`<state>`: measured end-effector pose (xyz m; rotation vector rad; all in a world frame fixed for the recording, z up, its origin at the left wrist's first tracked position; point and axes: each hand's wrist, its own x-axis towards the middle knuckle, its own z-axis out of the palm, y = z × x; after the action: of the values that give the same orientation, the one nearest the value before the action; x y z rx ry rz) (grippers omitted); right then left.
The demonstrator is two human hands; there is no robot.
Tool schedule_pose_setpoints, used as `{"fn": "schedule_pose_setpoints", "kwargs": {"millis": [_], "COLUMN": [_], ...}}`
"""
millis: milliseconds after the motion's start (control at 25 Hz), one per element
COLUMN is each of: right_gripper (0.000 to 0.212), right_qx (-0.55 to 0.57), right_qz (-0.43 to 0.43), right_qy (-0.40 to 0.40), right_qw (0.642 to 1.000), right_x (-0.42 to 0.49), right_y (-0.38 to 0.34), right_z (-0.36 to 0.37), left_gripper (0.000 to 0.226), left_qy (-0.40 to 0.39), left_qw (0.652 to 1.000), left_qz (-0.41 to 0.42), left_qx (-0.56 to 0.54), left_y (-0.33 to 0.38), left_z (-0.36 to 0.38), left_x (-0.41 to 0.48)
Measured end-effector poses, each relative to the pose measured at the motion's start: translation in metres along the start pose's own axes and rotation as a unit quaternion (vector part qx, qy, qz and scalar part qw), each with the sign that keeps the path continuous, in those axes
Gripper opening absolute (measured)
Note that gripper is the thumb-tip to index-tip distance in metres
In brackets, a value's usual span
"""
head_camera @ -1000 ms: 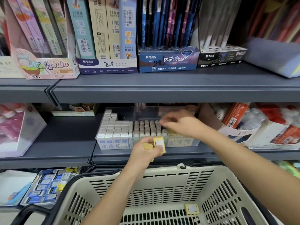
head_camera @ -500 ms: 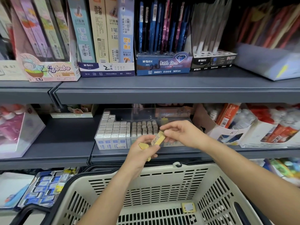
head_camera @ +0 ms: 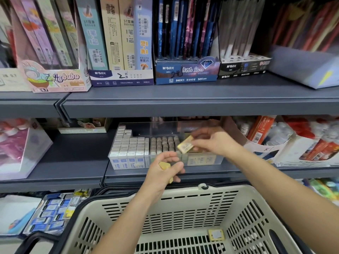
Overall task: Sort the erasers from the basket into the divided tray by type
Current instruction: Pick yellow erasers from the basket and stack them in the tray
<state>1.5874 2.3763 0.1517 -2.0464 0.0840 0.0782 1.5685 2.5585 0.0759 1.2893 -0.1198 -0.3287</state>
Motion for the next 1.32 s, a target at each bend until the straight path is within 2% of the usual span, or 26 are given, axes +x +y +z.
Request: {"fn": "schedule_pose_setpoints", "kwargs": {"millis": [80, 160, 280, 360, 440, 560, 640, 760, 960, 1000, 1160, 1240, 1320], "right_gripper": [0.021, 0.032, 0.03, 0.024, 0.024, 0.025, 0.027, 0.029, 0.026, 0.023, 0.016, 0.007, 0.007], "right_qx": [-0.093, -0.259, -0.306, -0.324, -0.349, -0.386, -0.385, -0.384, -0.32, -0.298, -0.223, -0.169, -0.154], "right_qz": [-0.011, -0.032, -0.08, -0.092, -0.057, -0.018, -0.009, -0.019, -0.088, -0.095, -0.089, -0.058, -0.039], "right_qy": [0.086, 0.14, 0.186, 0.143, 0.03, -0.034, -0.048, -0.05, 0.066, 0.056, -0.099, -0.114, -0.105], "right_qw": [0.992, 0.955, 0.93, 0.931, 0.935, 0.922, 0.921, 0.922, 0.941, 0.948, 0.966, 0.977, 0.982], "right_x": [0.023, 0.041, 0.056, 0.071, 0.09, 0.111, 0.118, 0.11, 0.053, 0.038, -0.013, -0.02, -0.02], "right_y": [-0.004, -0.005, -0.001, 0.006, 0.015, 0.026, 0.03, 0.027, 0.001, -0.005, -0.016, -0.013, -0.01], "right_z": [-0.016, -0.024, -0.021, -0.014, -0.007, -0.003, -0.002, -0.003, 0.001, 0.004, 0.021, 0.028, 0.032], "left_gripper": [0.011, 0.013, 0.01, 0.013, 0.013, 0.028, 0.034, 0.02, 0.032, 0.033, 0.034, 0.033, 0.033], "left_qy": [-0.018, -0.022, -0.019, -0.021, -0.041, -0.053, -0.041, -0.021, -0.016, -0.009, 0.004, 0.009, 0.018], "left_qw": [0.999, 0.998, 1.0, 0.997, 0.99, 0.993, 0.996, 1.0, 0.997, 0.997, 0.997, 0.996, 0.995], "left_qz": [-0.016, -0.018, -0.017, -0.026, -0.021, -0.016, -0.025, -0.011, 0.036, 0.041, 0.05, 0.051, 0.048], "left_qx": [0.034, 0.052, 0.012, -0.067, -0.13, -0.108, -0.073, -0.008, 0.067, 0.068, 0.061, 0.074, 0.09], "left_y": [0.001, 0.0, 0.0, 0.002, 0.004, 0.003, 0.0, -0.005, -0.012, -0.01, -0.007, -0.006, -0.004], "left_z": [0.0, -0.002, -0.002, -0.001, -0.002, -0.004, -0.004, -0.004, -0.008, -0.007, -0.004, -0.002, 0.001], "left_x": [-0.002, -0.001, 0.001, 0.002, 0.002, 0.002, 0.003, 0.005, 0.005, 0.005, 0.002, 0.002, 0.001]}}
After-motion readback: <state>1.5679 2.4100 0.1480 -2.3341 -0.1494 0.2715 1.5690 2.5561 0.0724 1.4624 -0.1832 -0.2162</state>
